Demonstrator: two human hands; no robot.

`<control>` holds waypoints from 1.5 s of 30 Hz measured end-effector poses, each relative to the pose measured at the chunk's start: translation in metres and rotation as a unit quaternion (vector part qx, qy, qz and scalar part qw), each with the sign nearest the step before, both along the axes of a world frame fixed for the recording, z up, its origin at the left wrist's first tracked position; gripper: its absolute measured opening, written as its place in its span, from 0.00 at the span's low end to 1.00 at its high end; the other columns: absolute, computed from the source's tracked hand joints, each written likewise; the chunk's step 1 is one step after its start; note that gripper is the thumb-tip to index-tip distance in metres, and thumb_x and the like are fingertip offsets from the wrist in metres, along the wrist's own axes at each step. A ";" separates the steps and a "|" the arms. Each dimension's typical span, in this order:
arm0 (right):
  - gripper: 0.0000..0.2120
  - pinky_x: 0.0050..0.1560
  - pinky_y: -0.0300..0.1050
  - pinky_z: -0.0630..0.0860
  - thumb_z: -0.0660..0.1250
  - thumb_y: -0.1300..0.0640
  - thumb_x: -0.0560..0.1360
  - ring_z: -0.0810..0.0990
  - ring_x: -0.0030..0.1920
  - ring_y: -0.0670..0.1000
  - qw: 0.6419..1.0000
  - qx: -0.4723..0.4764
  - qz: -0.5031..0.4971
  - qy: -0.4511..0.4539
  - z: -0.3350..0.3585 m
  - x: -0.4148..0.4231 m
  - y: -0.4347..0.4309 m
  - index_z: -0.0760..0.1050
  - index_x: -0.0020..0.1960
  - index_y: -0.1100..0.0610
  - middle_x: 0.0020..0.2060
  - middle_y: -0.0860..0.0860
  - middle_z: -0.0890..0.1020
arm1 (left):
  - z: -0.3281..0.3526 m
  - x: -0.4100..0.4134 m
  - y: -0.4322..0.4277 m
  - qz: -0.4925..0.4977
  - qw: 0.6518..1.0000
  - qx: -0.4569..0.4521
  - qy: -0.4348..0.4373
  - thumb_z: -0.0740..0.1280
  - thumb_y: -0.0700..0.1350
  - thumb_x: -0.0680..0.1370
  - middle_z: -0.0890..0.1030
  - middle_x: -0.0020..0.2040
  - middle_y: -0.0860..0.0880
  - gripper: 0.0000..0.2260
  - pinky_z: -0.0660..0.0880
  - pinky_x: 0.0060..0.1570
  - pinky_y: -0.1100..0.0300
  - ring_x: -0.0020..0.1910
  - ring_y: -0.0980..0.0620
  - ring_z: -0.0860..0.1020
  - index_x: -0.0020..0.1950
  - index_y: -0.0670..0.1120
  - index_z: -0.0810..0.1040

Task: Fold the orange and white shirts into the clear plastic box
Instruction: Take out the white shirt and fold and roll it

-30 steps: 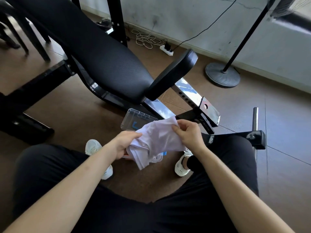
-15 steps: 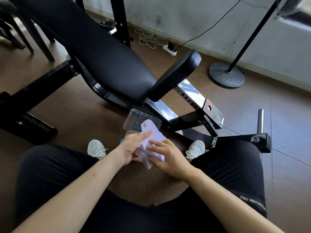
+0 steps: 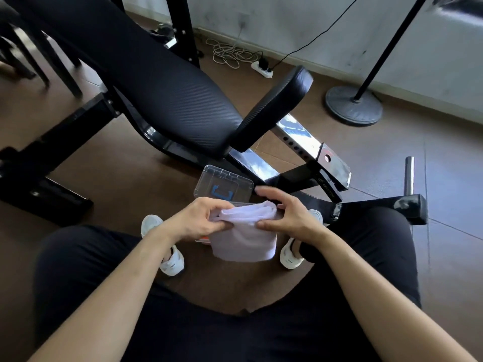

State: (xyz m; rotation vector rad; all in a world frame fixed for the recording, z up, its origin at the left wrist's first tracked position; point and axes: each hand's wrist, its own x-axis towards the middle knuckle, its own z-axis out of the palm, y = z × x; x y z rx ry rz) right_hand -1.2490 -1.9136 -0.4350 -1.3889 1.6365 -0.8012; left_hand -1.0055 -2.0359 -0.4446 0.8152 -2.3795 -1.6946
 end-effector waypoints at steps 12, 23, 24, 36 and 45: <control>0.30 0.45 0.34 0.74 0.75 0.59 0.72 0.77 0.42 0.41 0.998 -0.007 0.060 0.016 -0.002 0.023 0.006 0.71 0.68 0.39 0.54 0.43 0.82 | -0.006 0.001 -0.011 0.095 0.994 -0.050 -0.015 0.74 0.49 0.77 0.84 0.56 0.56 0.12 0.79 0.60 0.50 0.58 0.55 0.81 0.60 0.54 0.81; 0.25 0.55 0.33 0.67 0.72 0.58 0.74 0.71 0.53 0.46 0.976 -0.023 0.178 0.125 -0.011 0.035 0.012 0.76 0.68 0.40 0.52 0.48 0.72 | 0.004 0.000 -0.012 0.098 0.995 -0.028 0.015 0.75 0.44 0.75 0.84 0.55 0.55 0.13 0.81 0.49 0.63 0.54 0.60 0.81 0.56 0.56 0.81; 0.24 0.56 0.34 0.69 0.73 0.57 0.74 0.72 0.54 0.45 0.978 -0.024 0.169 0.117 -0.012 0.036 0.011 0.77 0.67 0.39 0.52 0.48 0.71 | 0.004 0.000 -0.012 0.095 0.995 -0.023 0.020 0.75 0.45 0.75 0.84 0.55 0.55 0.13 0.81 0.50 0.62 0.55 0.59 0.81 0.56 0.57 0.81; 0.28 0.63 0.42 0.74 0.63 0.65 0.69 0.77 0.62 0.45 0.985 0.071 0.080 0.138 0.000 0.029 0.003 0.81 0.64 0.44 0.59 0.42 0.81 | -0.012 -0.003 -0.008 0.114 0.974 -0.179 -0.085 0.76 0.53 0.74 0.85 0.55 0.54 0.16 0.80 0.55 0.53 0.55 0.54 0.81 0.61 0.52 0.83; 0.25 0.38 0.47 0.84 0.64 0.62 0.68 0.81 0.32 0.47 0.990 0.108 -0.079 0.038 -0.008 0.026 0.003 0.81 0.63 0.47 0.37 0.48 0.83 | -0.011 -0.020 0.008 0.167 0.969 -0.163 -0.077 0.77 0.53 0.73 0.84 0.49 0.52 0.13 0.77 0.43 0.63 0.46 0.54 0.81 0.54 0.50 0.82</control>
